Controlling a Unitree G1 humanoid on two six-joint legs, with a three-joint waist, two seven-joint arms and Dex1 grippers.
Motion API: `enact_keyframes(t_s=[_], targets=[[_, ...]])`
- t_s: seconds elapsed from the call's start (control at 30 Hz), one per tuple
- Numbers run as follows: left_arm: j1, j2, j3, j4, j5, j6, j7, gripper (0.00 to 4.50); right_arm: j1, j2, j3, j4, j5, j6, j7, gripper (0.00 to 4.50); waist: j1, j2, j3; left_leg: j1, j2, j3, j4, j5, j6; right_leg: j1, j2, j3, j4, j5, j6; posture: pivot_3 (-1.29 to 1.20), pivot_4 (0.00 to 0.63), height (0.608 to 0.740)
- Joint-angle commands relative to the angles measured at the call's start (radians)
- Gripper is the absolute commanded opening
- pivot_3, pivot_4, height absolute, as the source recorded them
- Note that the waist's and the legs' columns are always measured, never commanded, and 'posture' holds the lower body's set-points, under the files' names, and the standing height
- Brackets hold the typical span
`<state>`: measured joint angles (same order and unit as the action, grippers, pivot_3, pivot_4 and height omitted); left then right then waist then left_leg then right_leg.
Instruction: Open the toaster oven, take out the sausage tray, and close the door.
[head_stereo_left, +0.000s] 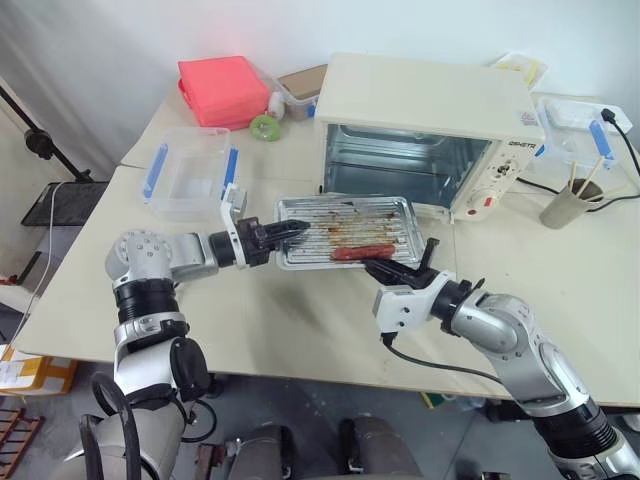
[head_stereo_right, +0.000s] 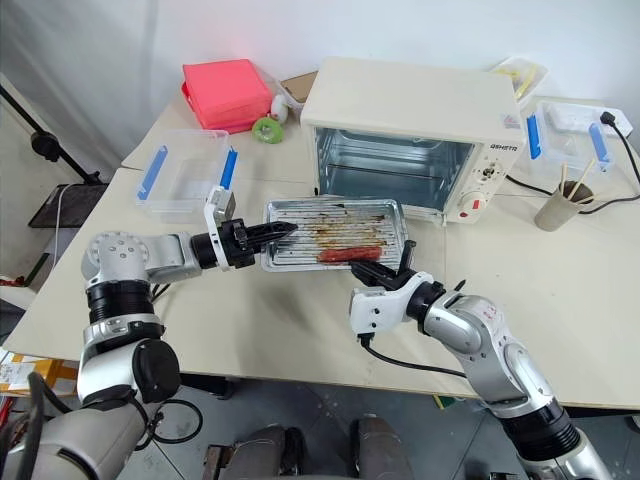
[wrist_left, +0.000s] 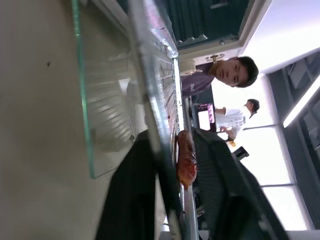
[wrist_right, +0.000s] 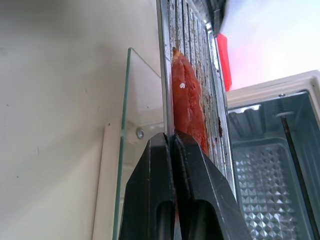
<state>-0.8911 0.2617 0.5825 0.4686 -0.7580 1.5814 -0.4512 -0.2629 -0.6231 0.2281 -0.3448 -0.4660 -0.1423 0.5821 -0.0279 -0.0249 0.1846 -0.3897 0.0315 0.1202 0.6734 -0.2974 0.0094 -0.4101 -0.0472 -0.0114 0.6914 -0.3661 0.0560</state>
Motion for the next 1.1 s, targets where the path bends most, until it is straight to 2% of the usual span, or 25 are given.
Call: enact_keyframes(t_s=[0.03,0.17,0.33,0.5,0.6,0.7,0.8,0.93,1.03,1.1], targets=[[0.009,-0.017,0.044,-0.032,-0.048,0.032,0.041,0.02,0.003,0.004,-0.035,-0.016,0.057,-0.011,0.002,0.0,0.0,0.0,0.0,0.0,0.0,0.0,0.0,0.0,0.0,0.0,0.0,0.0,0.0,0.0,0.0,0.0,0.15,0.74],[0.012,-0.013,0.074,0.004,-0.123,0.033,0.098,0.0,0.018,-0.014,-0.054,-0.011,0.106,-0.024,0.021,1.0,0.0,0.0,0.0,0.0,0.0,0.0,0.0,0.0,0.0,0.0,0.0,0.0,0.0,0.0,0.0,0.0,0.15,0.74],[0.049,0.049,0.049,0.075,-0.325,0.033,0.162,0.0,0.072,-0.062,-0.114,-0.012,0.218,-0.076,0.062,2.62,-0.002,0.0,0.0,0.0,0.0,0.0,0.0,0.0,0.0,0.0,0.0,0.0,0.001,0.0,0.0,0.0,0.15,0.74],[0.126,0.112,0.028,0.064,-0.506,0.033,0.252,0.0,0.149,-0.089,-0.258,0.022,0.368,-0.086,0.067,2.62,0.0,0.0,0.0,0.001,0.0,-0.001,0.001,0.0,0.0,0.001,0.0,0.0,0.001,0.0,0.0,0.0,0.15,0.74],[0.205,0.158,0.037,0.031,-0.604,0.033,0.31,0.0,0.207,-0.111,-0.348,0.073,0.519,-0.124,0.133,2.05,-0.002,-0.001,0.0,0.002,0.0,-0.001,0.0,0.0,0.0,0.002,0.0,0.0,0.0,0.0,0.0,0.0,0.15,0.74],[0.257,0.176,0.134,0.013,-0.666,0.032,0.384,0.0,0.249,-0.126,-0.427,0.156,0.666,-0.138,0.217,0.97,0.0,-0.001,0.0,0.003,0.0,-0.001,0.0,0.0,0.0,0.003,0.0,0.0,-0.001,0.0,0.0,0.0,0.15,0.74],[0.309,0.172,0.199,-0.029,-0.785,-0.019,0.486,0.0,0.244,-0.131,-0.483,0.276,0.722,-0.153,0.251,0.03,-0.001,-0.001,0.0,0.004,0.0,-0.002,0.0,-0.001,0.0,0.006,-0.001,0.0,-0.002,0.0,0.0,0.0,0.15,0.74],[0.447,0.144,0.2,-0.141,-1.009,-0.152,0.649,0.0,0.201,-0.152,-0.479,0.466,0.728,-0.142,0.32,0.03,-0.003,-0.001,0.0,0.007,0.0,-0.003,0.0,-0.001,0.001,0.01,-0.001,-0.001,-0.003,0.0,0.0,0.0,0.15,0.74],[0.557,0.125,0.165,-0.23,-1.167,-0.287,0.756,0.0,0.153,-0.161,-0.433,0.601,0.705,-0.115,0.378,0.03,-0.001,-0.001,0.0,0.018,0.0,-0.003,-0.006,-0.001,0.001,0.021,-0.002,-0.001,-0.007,0.0,0.0,0.0,0.15,0.74],[0.606,0.112,0.155,-0.274,-1.21,-0.345,0.785,0.0,0.117,-0.154,-0.403,0.657,0.707,-0.076,0.41,0.03,-0.003,-0.001,0.0,0.021,0.0,-0.003,-0.007,-0.001,0.001,0.025,-0.001,-0.001,-0.011,0.0,-0.001,0.0,0.15,0.74]])
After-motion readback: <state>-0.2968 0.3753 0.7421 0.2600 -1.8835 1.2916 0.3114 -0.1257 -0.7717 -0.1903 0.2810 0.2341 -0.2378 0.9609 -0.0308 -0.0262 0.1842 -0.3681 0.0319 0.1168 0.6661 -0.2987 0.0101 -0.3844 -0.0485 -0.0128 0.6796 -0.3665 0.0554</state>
